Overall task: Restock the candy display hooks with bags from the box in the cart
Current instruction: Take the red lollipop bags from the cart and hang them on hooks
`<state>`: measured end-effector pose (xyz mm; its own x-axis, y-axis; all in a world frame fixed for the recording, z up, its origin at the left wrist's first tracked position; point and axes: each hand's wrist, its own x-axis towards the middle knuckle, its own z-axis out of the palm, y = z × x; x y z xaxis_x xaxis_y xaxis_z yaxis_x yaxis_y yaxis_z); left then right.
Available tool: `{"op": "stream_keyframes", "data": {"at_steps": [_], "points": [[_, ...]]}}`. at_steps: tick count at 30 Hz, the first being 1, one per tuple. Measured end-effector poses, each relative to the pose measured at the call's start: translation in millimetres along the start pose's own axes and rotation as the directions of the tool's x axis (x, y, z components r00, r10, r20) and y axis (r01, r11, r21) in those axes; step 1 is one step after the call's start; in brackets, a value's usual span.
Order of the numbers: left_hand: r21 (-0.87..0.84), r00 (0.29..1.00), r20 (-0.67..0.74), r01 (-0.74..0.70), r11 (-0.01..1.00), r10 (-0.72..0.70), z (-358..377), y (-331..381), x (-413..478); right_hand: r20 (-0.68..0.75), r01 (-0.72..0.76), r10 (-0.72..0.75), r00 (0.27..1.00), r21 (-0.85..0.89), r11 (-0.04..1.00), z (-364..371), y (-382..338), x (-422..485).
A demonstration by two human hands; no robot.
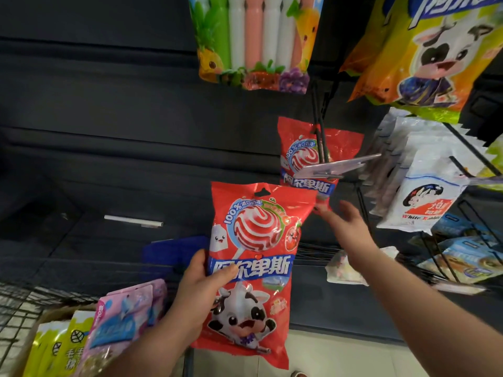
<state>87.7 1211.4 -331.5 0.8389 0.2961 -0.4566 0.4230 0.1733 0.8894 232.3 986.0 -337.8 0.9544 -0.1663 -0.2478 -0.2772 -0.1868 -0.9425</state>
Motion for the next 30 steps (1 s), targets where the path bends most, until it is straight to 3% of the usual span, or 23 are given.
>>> {"op": "stream_keyframes", "data": {"at_steps": [4,6,16,30], "points": [[0.013,0.996,0.088,0.001,1.000,-0.002,11.6,-5.0,-4.5,0.363,-0.085,0.039,0.931,0.109,0.990,-9.8,15.9,-71.2],[0.038,0.991,0.133,-0.010,0.999,0.005,21.2,-8.0,-5.9,0.400,-0.091,0.009,0.916,0.187,0.978,-11.3,22.5,-88.8],[0.084,0.973,0.189,-0.148,0.986,0.130,64.3,-9.7,12.4,0.175,0.050,-0.104,0.979,0.289,0.956,-24.1,14.9,-78.0],[0.019,0.958,0.177,-0.232,0.972,0.225,81.0,-4.4,41.5,0.121,0.153,-0.193,0.974,0.279,0.948,-18.0,10.7,-41.5]]}}
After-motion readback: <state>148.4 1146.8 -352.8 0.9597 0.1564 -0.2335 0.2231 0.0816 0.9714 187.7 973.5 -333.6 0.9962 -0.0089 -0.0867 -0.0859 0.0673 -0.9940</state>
